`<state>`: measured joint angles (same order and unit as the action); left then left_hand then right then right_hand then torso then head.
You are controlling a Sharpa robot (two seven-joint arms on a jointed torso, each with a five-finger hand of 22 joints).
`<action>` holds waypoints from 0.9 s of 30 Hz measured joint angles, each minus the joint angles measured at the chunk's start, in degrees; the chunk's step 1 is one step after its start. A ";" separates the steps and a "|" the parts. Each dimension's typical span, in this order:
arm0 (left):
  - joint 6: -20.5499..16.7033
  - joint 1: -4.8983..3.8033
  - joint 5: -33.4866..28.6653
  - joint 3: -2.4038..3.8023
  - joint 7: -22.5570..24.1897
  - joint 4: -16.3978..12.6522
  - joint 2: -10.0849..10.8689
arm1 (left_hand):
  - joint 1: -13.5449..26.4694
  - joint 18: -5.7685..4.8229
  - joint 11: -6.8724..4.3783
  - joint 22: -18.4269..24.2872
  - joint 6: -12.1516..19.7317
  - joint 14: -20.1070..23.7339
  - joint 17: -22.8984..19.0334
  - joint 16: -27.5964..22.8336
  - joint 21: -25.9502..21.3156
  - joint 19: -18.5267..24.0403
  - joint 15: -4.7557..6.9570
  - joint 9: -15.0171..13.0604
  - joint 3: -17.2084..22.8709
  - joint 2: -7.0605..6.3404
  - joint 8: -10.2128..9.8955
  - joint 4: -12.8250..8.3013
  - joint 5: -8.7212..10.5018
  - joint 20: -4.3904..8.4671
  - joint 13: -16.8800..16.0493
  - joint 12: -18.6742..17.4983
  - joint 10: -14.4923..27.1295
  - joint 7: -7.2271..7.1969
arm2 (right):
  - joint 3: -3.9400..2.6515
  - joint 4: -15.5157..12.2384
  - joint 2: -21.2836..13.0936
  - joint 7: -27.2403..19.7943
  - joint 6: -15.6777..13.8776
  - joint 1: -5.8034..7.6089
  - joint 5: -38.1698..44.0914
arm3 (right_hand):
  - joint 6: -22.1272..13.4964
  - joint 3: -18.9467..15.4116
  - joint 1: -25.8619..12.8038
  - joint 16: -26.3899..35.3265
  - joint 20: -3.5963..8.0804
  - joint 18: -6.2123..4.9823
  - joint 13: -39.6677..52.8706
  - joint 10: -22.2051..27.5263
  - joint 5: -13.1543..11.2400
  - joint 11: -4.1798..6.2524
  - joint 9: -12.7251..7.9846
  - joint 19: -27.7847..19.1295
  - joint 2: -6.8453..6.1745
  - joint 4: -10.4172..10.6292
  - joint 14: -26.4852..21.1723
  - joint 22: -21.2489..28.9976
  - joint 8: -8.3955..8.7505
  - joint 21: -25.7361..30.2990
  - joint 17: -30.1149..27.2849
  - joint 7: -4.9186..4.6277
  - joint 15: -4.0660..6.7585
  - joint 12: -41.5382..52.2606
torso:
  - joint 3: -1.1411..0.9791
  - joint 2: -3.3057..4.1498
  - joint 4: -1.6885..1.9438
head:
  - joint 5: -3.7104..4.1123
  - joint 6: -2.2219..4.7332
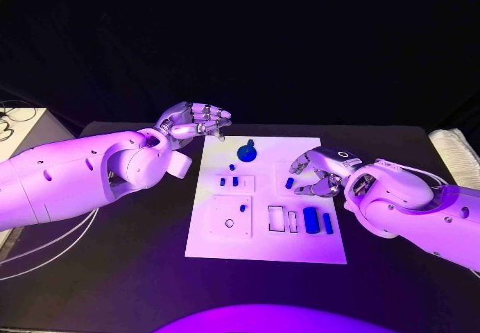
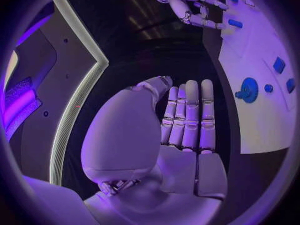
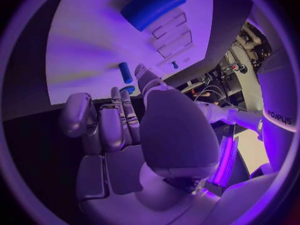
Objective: Assemble the parts on the task board
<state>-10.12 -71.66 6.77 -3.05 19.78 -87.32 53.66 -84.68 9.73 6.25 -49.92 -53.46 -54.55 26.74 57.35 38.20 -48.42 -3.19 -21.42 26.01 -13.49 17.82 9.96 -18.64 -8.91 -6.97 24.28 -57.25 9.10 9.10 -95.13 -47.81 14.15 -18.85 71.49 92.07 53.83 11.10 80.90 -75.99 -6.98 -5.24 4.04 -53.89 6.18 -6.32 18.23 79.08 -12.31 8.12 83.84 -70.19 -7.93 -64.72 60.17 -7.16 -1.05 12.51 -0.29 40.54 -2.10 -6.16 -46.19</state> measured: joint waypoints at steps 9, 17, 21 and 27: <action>0.18 0.00 -0.02 0.00 -0.08 0.03 0.00 | 0.00 0.00 0.00 0.00 0.00 0.00 0.00 0.00 0.00 0.00 0.00 0.00 0.00 0.00 0.00 0.00 0.00 0.00 0.00 0.00 0.00 0.00 | 0.03 2.59 2.00 0.31 1.87 -0.11 1.63 | 0.30 1.22 2.65 -0.67 0.24 -0.01 0.15 -0.49 -0.31 0.40 0.00 0.25 1.29 1.99 -0.01 -1.26 0.00 -1.07 1.33 0.43 0.01 1.59 | 0.01 0.04 0.09 | 0.13 -0.02; 0.24 0.00 -0.03 0.00 -0.14 0.03 0.01 | 0.00 -0.01 0.00 0.00 0.00 0.00 0.00 0.00 0.01 0.00 0.00 0.00 0.00 0.00 0.00 0.00 0.00 0.00 -0.01 0.00 0.00 0.00 | 0.11 4.08 3.38 0.31 2.28 -0.49 2.09 | 2.58 7.61 2.88 -1.24 1.13 -0.03 0.04 -6.03 -1.51 1.38 -0.08 2.19 1.52 2.86 0.09 -4.31 -0.01 -4.60 2.34 -0.36 0.57 2.34 | 0.06 0.04 0.10 | 0.10 -0.12; 0.26 0.00 -0.04 0.00 -0.17 0.01 0.02 | 0.00 0.00 0.00 0.00 0.00 0.00 0.00 0.00 0.01 0.00 0.00 -0.01 0.00 0.00 0.00 0.00 0.00 0.00 -0.01 0.00 0.00 0.00 | 0.15 4.67 3.93 0.28 2.36 -0.61 2.10 | 3.30 11.11 2.51 -1.58 1.44 -0.04 -0.12 -8.41 -1.99 1.69 -0.14 2.50 1.20 3.13 0.27 -4.76 -0.01 -5.39 2.71 -0.53 0.80 0.96 | 0.07 0.02 0.10 | 0.08 -0.17; 0.28 0.00 -0.04 0.00 -0.22 -0.01 0.03 | 0.00 0.00 0.00 0.00 0.00 0.00 0.00 0.00 0.01 0.00 0.00 -0.01 0.00 0.00 0.00 0.00 0.00 0.00 -0.01 0.00 0.00 0.00 | 0.25 5.17 4.55 0.21 2.66 -0.82 2.03 | 4.37 15.47 1.06 -1.84 1.65 -0.04 -0.12 -11.79 -2.33 2.14 0.19 2.70 0.47 2.84 0.09 -4.76 -0.01 -6.07 2.95 -0.55 0.98 -0.67 | 0.09 -0.01 0.09 | 0.03 -0.23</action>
<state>-9.84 -71.66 6.73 -3.06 19.56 -87.33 53.69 -84.68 9.73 6.25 -49.92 -53.46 -54.55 26.75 57.35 38.21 -48.42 -3.19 -21.43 26.01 -13.49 17.82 9.96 -18.64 -8.91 -6.98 24.28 -57.25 9.11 9.34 -89.95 -43.26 14.36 -16.19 70.68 94.11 58.20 26.56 81.96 -77.83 -5.33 -5.28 3.92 -65.68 3.85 -4.18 18.42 81.78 -11.84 10.96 83.92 -74.95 -7.94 -70.79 63.11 -7.71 -0.07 11.83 -0.20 40.53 -2.01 -6.13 -46.42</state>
